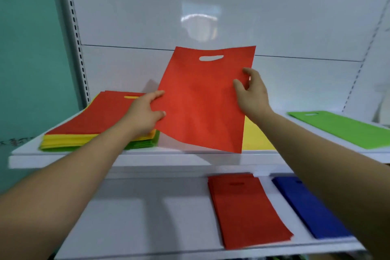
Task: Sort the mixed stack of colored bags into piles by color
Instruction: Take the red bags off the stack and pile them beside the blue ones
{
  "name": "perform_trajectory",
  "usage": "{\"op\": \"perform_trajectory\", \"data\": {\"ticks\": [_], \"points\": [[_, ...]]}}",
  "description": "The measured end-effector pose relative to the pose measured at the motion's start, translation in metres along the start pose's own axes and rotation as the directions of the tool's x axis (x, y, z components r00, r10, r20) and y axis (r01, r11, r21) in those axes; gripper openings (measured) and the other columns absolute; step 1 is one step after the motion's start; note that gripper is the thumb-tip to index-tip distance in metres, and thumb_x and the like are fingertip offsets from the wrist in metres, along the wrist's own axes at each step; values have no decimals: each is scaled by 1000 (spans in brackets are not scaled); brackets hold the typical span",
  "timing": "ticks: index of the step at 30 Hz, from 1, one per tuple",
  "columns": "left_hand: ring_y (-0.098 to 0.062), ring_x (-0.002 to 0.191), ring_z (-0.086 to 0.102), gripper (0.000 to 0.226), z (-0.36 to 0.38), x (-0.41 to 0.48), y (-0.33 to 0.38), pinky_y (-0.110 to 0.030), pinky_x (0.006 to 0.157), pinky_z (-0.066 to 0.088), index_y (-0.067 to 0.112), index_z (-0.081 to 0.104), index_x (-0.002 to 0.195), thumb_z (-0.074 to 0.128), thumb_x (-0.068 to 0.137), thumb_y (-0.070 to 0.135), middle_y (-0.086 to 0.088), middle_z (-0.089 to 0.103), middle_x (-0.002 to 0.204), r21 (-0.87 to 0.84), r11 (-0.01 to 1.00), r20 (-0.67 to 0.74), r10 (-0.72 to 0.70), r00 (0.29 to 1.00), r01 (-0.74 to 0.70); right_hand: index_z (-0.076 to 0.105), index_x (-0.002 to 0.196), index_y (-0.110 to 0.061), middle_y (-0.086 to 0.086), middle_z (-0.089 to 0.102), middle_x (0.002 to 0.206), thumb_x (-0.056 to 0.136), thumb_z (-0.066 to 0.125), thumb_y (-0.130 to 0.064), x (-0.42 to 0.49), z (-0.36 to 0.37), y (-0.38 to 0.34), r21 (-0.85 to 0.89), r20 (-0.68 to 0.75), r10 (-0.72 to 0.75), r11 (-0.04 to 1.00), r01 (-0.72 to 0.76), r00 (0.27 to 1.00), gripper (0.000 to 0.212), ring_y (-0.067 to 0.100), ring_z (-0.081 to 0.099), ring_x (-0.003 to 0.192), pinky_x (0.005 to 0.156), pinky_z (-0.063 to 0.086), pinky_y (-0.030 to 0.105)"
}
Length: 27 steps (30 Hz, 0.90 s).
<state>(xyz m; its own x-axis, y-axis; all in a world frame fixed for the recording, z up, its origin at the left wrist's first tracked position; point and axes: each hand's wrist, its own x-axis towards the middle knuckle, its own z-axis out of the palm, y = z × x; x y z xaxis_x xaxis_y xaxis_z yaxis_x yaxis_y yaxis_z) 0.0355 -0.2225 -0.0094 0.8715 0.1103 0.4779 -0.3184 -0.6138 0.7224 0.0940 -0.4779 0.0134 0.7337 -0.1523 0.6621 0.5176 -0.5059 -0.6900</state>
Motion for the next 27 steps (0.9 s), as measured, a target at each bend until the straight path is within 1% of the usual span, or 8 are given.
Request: {"op": "perform_trajectory", "data": {"ticks": [1,3,5,8,13,18,23,27], "points": [[-10,104,52,60,15,-7,8,-10,77,38,13,45,139,63,84,-4,-5,53,130,12,1000,-1,20,1000,-20,42,138,-21,-3,54,113,95,54,-27,0,-16,12,-28,14,8,1000,-8,1000,45,12,50,96,80,35,16],[-7,108,48,60,47,-24,23,-4,79,32,11,45,139,63,84,-4,-2,51,130,34,999,-13,37,999,-37,40,140,-20,0,55,116,94,55,-25,-4,-50,37,-90,39,37,995,-33,999,48,17,52,101,80,33,15],[-6,110,46,60,82,-43,34,-3,82,29,11,45,139,64,84,-2,-2,51,133,58,998,-28,34,999,-32,36,143,-18,4,53,129,93,56,-19,-13,-81,65,-149,68,65,987,-55,996,53,20,51,114,87,34,18],[-12,122,47,60,134,-77,45,-6,91,27,13,45,140,65,84,2,-5,48,141,80,997,1,-4,1000,4,36,144,-13,11,47,140,89,56,-11,-33,-121,106,-225,106,89,972,-63,990,58,24,46,126,100,33,25],[-18,126,48,61,194,-126,57,-20,103,33,11,44,140,64,84,-2,-8,47,141,16,994,71,-106,992,105,34,145,-11,13,45,142,90,52,-10,-69,-169,153,-296,167,190,946,-135,967,58,26,44,128,103,31,27],[-9,110,51,59,221,-167,70,-17,93,37,11,45,139,63,84,-3,-8,52,136,-36,982,73,-180,981,183,36,145,-12,12,46,141,90,51,-11,-104,-205,178,-318,174,240,932,-176,955,57,26,45,127,102,31,26],[-13,105,54,59,233,-205,74,-25,90,45,18,41,142,60,88,0,-6,53,134,-98,954,150,-266,952,282,37,144,-14,10,47,142,94,54,-21,-139,-224,188,-323,170,300,917,-235,939,53,26,45,127,104,32,30],[-15,108,55,60,234,-239,67,-26,89,46,23,39,143,60,90,6,-3,51,136,-86,936,191,-320,928,340,36,143,-15,9,47,141,95,54,-24,-174,-234,190,-336,194,332,907,-256,923,52,25,46,126,101,33,27]]}}
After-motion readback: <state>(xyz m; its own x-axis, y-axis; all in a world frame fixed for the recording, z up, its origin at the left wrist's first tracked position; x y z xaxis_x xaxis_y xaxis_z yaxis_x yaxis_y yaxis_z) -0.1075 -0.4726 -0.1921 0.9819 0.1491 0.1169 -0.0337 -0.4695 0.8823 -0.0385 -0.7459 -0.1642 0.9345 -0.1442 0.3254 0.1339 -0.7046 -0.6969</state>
